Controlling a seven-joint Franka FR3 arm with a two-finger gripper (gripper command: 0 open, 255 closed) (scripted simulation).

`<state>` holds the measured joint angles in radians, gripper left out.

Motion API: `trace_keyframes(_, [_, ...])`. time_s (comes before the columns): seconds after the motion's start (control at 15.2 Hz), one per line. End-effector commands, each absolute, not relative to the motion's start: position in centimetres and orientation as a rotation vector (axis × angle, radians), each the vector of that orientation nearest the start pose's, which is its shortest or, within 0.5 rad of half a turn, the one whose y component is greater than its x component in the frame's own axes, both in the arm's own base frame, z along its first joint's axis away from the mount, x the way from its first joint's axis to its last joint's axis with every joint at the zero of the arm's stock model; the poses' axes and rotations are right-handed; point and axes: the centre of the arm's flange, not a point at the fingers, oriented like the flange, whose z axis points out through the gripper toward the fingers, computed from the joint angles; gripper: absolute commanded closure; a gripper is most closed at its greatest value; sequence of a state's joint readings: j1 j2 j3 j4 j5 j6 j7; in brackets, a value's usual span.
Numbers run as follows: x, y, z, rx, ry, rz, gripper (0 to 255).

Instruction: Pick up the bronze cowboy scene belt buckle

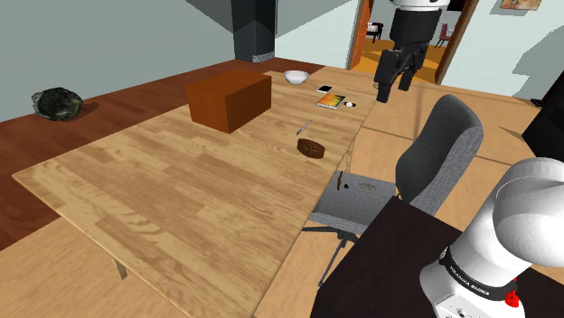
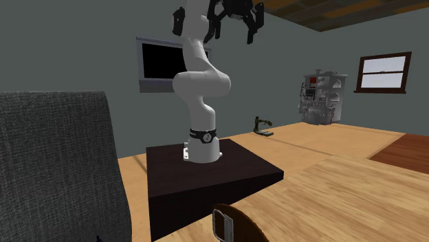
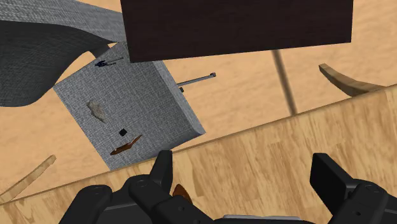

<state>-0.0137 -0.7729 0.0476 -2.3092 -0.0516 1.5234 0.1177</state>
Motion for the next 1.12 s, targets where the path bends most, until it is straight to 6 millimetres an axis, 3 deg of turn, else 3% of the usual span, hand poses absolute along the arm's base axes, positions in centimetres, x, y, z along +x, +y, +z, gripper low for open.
trace_keyframes(0.0, [30.6,1.0,60.4,-3.223,0.161,0.012,0])
trace_keyframes(1.06, [45.6,-5.7,46.8,-3.195,0.068,0.028,0])
